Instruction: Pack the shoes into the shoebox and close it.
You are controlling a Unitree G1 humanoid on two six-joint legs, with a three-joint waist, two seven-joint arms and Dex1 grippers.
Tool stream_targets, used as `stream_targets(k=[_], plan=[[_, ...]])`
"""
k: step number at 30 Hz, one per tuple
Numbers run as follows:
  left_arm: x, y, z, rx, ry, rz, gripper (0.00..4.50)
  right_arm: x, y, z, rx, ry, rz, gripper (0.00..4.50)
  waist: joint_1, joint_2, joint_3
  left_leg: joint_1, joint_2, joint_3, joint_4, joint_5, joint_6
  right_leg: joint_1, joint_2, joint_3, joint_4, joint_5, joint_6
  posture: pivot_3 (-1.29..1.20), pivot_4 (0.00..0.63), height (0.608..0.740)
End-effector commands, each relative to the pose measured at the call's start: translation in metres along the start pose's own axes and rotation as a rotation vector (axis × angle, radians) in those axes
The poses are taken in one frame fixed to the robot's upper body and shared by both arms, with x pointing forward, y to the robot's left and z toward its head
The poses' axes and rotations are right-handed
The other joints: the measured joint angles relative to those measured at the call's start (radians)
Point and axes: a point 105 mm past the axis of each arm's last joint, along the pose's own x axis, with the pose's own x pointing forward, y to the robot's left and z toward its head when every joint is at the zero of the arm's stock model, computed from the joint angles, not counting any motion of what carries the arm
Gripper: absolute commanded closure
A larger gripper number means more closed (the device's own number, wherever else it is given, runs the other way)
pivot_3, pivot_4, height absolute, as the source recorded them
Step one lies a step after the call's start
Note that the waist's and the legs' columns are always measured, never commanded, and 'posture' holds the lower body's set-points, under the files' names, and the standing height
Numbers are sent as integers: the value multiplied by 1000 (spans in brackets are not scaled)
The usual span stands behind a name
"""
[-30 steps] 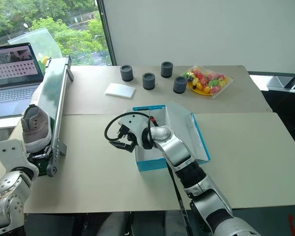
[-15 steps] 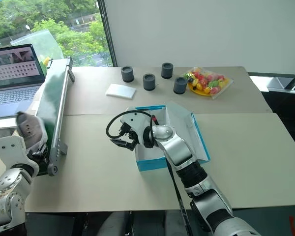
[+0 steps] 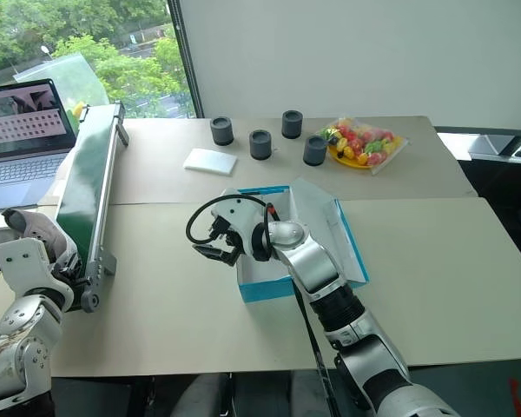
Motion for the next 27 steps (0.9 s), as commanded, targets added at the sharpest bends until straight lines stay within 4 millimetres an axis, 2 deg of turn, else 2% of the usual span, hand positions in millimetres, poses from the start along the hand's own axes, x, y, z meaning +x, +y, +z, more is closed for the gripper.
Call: stream_targets(k=[1, 3, 8, 10, 21, 24, 27], plan=[[-2, 4, 3, 7, -12, 16, 2885, -2, -4, 19, -32, -60, -7, 0, 0, 0, 0, 0, 0, 0, 0, 0, 0, 0, 0, 0, 0, 0, 0, 0, 150, 728], [-1, 4, 4, 6, -13, 18, 2885, -2, -4, 19, -32, -60, -9, 0, 0, 0, 0, 0, 0, 0, 0, 0, 0, 0, 0, 0, 0, 0, 0, 0, 150, 728], [0, 4, 4, 2, -19, 14, 3921, -2, -5, 19, -34, -60, -15, 0, -1, 0, 0, 0, 0, 0, 0, 0, 0, 0, 0, 0, 0, 0, 0, 0, 150, 728], [0, 4, 4, 3, -17, 14, 4130, -2, -6, 19, -35, -60, -18, 0, -1, 0, 0, 0, 0, 0, 0, 0, 0, 0, 0, 0, 0, 0, 0, 0, 150, 728], [2, 6, 10, 25, -35, 49, 4211, -2, -10, 19, -32, -60, -41, 0, 0, 0, 0, 0, 0, 0, 0, 0, 0, 0, 0, 0, 0, 0, 0, 0, 150, 728], [0, 8, 29, 92, -120, 105, 4211, -2, -11, 19, -29, -60, -45, 0, -1, 0, 0, 0, 0, 0, 0, 0, 0, 0, 0, 0, 0, 0, 0, 0, 150, 728], [-7, 4, 60, 145, -274, 136, 4211, -2, -12, 20, -21, -65, -48, 0, 1, -1, 0, -1, 0, 0, 0, 0, 0, -1, 0, 0, 0, 0, 0, 0, 150, 728]])
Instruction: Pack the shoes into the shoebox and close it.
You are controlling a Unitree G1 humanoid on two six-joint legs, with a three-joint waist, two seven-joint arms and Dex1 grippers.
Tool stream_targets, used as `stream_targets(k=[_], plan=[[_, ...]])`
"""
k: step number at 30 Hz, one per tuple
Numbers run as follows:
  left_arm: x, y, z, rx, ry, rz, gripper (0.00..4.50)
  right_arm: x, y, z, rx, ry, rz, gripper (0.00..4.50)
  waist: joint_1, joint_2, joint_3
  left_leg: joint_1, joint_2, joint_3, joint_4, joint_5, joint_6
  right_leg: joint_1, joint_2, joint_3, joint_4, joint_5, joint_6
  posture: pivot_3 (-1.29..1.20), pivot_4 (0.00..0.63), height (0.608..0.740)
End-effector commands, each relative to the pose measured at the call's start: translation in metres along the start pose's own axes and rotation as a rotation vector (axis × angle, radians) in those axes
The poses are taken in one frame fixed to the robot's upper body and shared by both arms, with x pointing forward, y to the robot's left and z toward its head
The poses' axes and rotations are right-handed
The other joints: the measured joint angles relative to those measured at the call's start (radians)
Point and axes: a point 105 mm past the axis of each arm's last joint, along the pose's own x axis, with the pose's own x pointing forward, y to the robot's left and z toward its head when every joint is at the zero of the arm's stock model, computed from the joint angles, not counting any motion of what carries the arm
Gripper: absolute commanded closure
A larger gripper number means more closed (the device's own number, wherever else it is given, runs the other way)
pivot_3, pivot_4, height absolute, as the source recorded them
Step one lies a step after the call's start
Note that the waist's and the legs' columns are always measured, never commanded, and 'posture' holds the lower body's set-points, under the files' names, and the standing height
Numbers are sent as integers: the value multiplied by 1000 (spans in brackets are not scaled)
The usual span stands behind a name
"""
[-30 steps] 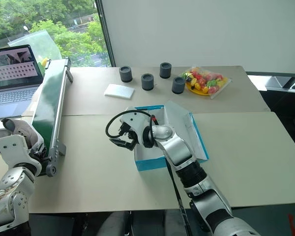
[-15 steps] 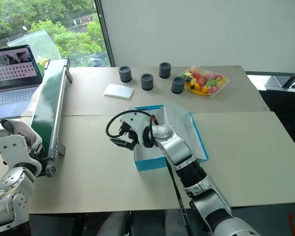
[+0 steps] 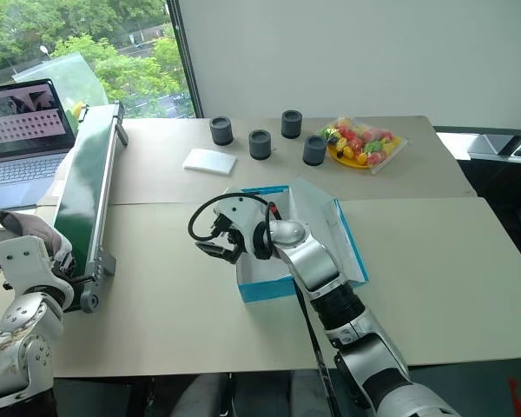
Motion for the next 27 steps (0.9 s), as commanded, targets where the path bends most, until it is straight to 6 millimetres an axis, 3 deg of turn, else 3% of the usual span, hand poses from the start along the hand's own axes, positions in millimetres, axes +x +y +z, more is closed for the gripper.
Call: stream_targets(k=[1, 4, 10, 12, 17, 19, 24, 27], plan=[[-13, 0, 63, 104, -305, 65, 4211, -1, -5, 21, -22, -76, -18, 0, 2, 0, 0, -1, 0, 0, 0, 0, 0, 0, 0, 0, -1, 0, 0, 0, 150, 728], [-24, -13, 87, 188, -430, 47, 4211, 0, -8, 25, 16, -96, -21, 0, 4, -2, 0, -4, 0, -1, 0, 0, 0, -2, 0, -1, -2, 0, 0, 0, 150, 728], [-29, -33, 85, 243, -447, -32, 4211, 1, -12, 32, 63, -126, -25, 0, 2, -2, 0, -4, 0, -1, 0, 0, -1, -2, -1, -1, -4, 0, 0, 0, 150, 728], [-35, -48, 90, 239, -480, -114, 4211, 0, -14, 37, 112, -148, -22, 0, 2, -2, 0, -4, 0, -1, 0, 0, -1, -2, 0, -1, -4, 0, 0, 0, 150, 728], [-67, -115, 87, 283, -516, -525, 4211, -10, -35, 68, 456, -260, 48, 0, 3, -2, 0, -5, 0, -1, 0, 0, -1, -2, -1, -1, -4, 0, 0, 0, 150, 728], [-84, -136, 88, 258, -526, -669, 4211, -13, -46, 70, 686, -226, 127, 0, 3, -2, 0, -5, 0, -1, 0, 0, -1, -2, -1, -1, -4, 0, 0, 0, 150, 728], [-102, -156, 95, 218, -540, -808, 4211, -12, -58, 76, 1013, -156, 241, 0, 3, -2, 0, -5, 1, 1, -1, 0, -1, -1, 0, -2, -6, 1, 0, 0, 150, 728], [-110, -167, 96, 224, -546, -873, 4211, -10, -57, 79, 1048, -123, 275, 0, -3, -1, 0, -6, 1, 6, -2, 0, 0, -2, 0, -2, -6, 1, 0, 0, 150, 728]])
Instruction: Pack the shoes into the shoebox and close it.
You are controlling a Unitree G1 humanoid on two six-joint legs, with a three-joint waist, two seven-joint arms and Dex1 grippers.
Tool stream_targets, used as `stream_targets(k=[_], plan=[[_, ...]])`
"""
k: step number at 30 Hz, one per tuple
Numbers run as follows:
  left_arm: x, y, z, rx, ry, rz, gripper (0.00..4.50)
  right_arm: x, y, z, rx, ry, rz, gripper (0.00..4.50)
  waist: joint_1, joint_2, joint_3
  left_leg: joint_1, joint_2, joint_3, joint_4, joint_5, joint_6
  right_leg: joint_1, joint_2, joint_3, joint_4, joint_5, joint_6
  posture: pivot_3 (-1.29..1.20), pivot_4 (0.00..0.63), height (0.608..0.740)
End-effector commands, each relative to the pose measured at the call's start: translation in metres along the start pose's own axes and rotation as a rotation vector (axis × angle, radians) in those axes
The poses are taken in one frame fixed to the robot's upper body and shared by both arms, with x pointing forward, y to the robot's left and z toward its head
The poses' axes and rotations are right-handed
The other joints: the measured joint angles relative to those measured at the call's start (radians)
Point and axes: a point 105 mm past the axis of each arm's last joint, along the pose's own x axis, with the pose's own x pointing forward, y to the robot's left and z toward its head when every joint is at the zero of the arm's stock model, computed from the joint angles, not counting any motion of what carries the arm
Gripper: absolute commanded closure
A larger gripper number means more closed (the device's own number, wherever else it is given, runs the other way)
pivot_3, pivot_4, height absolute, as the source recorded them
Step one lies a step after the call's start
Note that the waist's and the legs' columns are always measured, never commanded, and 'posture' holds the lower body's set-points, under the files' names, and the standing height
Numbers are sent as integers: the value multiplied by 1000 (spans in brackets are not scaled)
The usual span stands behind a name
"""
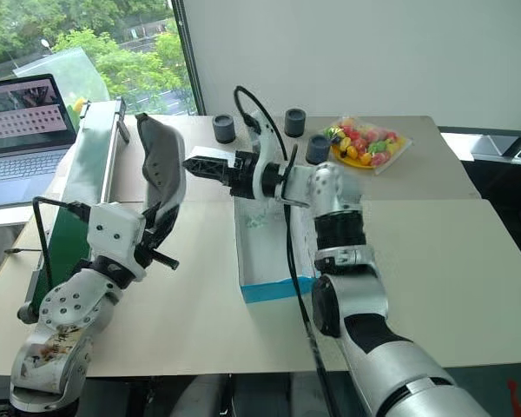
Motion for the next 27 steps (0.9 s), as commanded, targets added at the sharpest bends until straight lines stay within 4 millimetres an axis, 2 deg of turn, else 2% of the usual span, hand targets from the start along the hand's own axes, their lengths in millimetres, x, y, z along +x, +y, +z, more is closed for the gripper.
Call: stream_targets(k=[1, 8, 24, 27], plan=[[2, -16, 20, 9, -74, -79, 4211, 7, 18, 5, 25, 35, 66, 0, -2, 0, 0, 0, 0, 1, 0, 0, 0, 0, 0, 1, 0, 0, 0, 0, 150, 728], [5, -25, 19, -8, -71, -121, 4211, 15, 29, 9, 87, 23, 128, 0, 1, 0, 0, 0, 0, 3, 1, 0, 0, 0, 0, 1, 0, 0, 0, 0, 150, 728], [6, -21, 18, -22, -59, -118, 4211, 16, 44, 19, 102, -29, 196, 0, 1, 0, 0, -1, 1, 4, 1, 0, 0, 1, 0, 1, 0, 0, 1, 0, 150, 728], [5, -17, 15, -14, -48, -98, 4218, 16, 42, 18, 99, -34, 182, 794, 0, 0, 0, -1, 1, 4, 1, 0, 0, 0, 0, 1, 0, 0, 1, 0, 150, 728]])
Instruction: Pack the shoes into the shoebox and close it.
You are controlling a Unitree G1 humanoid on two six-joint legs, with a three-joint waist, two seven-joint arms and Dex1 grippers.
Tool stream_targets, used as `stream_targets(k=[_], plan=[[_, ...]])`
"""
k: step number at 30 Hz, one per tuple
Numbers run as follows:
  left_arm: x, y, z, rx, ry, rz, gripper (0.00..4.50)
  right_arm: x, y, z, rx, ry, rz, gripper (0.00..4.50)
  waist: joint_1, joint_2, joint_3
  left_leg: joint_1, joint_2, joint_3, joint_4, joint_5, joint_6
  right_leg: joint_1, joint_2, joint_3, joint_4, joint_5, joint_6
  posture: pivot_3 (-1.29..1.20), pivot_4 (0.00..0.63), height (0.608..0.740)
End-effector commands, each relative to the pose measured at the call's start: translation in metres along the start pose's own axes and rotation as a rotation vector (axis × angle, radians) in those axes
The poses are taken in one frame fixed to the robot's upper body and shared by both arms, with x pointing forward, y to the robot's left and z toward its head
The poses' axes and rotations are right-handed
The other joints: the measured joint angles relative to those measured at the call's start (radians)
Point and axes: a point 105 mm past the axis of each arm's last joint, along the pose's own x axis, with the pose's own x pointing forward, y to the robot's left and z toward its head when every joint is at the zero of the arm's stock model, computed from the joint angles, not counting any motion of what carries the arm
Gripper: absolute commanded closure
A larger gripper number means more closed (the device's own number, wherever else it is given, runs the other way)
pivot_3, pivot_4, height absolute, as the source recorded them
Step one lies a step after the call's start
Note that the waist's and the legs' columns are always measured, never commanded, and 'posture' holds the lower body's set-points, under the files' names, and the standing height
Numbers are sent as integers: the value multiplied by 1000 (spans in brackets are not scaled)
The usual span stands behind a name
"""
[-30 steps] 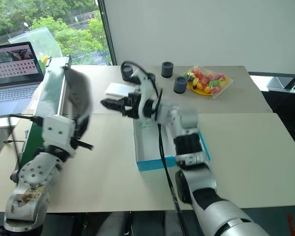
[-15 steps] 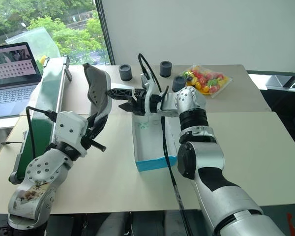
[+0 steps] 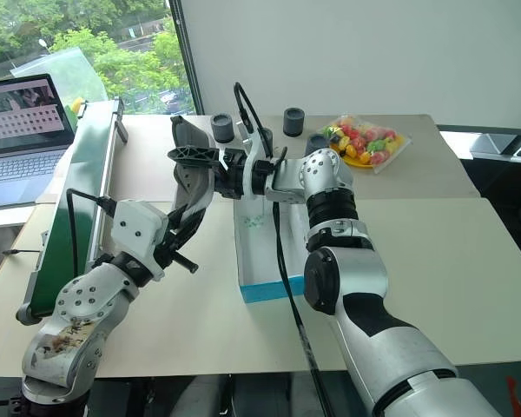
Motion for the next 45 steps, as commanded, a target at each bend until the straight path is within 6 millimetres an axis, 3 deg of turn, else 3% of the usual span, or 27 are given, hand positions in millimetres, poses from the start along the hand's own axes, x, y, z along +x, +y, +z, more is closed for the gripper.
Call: stream_targets(k=[1, 7, 10, 18, 19, 24, 28, 32, 34, 36, 40, 45], plan=[[-3, 5, 12, 35, -41, 23, 4218, 1, 21, 11, -46, -45, 70, 1070, -1, 0, 0, 0, 0, 0, 0, 0, 0, 0, 0, 0, 0, 0, 0, 0, 150, 728], [-5, 14, 4, 59, -4, 66, 4218, -2, 15, 12, -57, -53, 42, 3070, -1, 0, 0, 0, 0, 0, 0, 0, 0, 0, 0, 0, 0, 0, 0, 0, 150, 728], [-6, 17, -2, 63, 21, 81, 4218, -3, 13, 14, -59, -63, 32, 3855, -1, 0, 0, 0, 0, 0, 0, 0, 0, 0, 0, 0, 0, 0, 0, 0, 150, 728], [-6, 22, -9, 72, 61, 119, 4218, -4, 26, 16, -86, -64, 76, 3970, -1, 0, 0, 0, 0, 0, 0, 0, 0, 0, 0, 0, 0, 0, 0, 0, 150, 728], [-6, 23, -8, 72, 57, 118, 3291, -4, 26, 17, -79, -76, 78, 3971, -1, 0, 0, 0, 0, 0, 0, 0, 0, 0, 0, 0, 0, 0, 0, 0, 150, 728], [-8, 20, -2, 79, 39, 114, 1686, -12, 22, 38, -7, -228, 69, 3971, 0, 0, 0, 0, 0, 0, 0, 0, 0, 0, 0, 0, 0, 0, 0, 0, 150, 728], [-11, 22, 2, 63, 16, 135, 1686, -27, 10, 60, 14, -373, -7, 3971, 1, 0, 0, 0, 0, 0, 0, 0, 0, 0, 0, 0, 0, 0, 0, 0, 150, 728], [-18, 26, 13, 47, -24, 165, 1686, -61, -4, 90, -22, -523, -149, 3971, 9, 0, 0, -1, 0, 0, 0, 0, 0, 0, 0, 0, 0, 0, 0, 0, 150, 728], [-23, 25, 15, 42, -20, 142, 1686, -72, -6, 91, -138, -456, -249, 3971, 8, 0, 0, -1, 0, 1, 0, 0, 0, 0, 0, 0, -1, 0, 0, 0, 150, 728], [-36, 17, 10, 46, 23, 25, 1686, -82, -10, 80, -252, -278, -386, 3971, 5, 0, 0, -1, 0, 1, 0, 0, 0, 0, 0, 0, -1, 0, 0, 0, 150, 728], [-48, 10, 1, 45, 90, -103, 1686, -89, -24, 58, -295, -45, -540, 3971, -6, 1, 1, 0, 2, 5, 0, -1, 2, -1, 0, 2, -1, 0, 0, 0, 150, 728], [-46, 8, -3, 62, 108, -162, 1686, -90, -50, 33, -311, 143, -683, 3971, -9, 1, 1, 4, 5, 8, 0, -1, 2, 1, 4, 4, -1, 1, -2, 0, 150, 728]])
